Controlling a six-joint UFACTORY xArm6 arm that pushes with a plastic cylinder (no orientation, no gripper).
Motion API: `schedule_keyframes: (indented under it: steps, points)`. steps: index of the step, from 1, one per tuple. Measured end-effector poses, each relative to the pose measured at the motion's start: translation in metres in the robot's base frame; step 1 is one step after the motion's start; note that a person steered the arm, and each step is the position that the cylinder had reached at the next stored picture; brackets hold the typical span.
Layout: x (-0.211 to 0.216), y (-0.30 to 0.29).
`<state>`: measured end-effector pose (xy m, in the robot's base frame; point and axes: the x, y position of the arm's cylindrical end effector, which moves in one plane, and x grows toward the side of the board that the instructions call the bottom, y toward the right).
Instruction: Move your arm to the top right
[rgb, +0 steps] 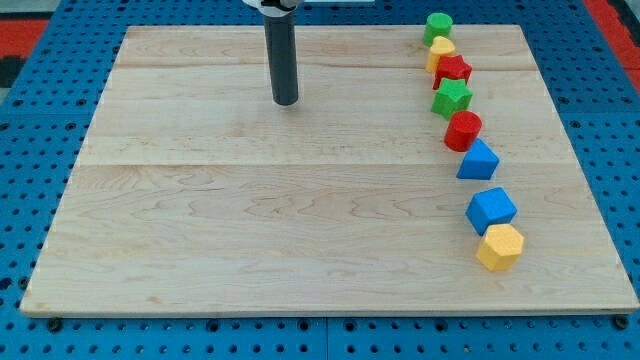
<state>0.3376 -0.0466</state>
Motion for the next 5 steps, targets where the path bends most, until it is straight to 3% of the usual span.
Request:
schedule_keyframes:
  steps: [2, 3, 4, 5]
  points:
    - [-0.021, 0.011]
    - [-0.112, 0.046]
    - [-0.145, 0.061]
    - [-0.145, 0.070]
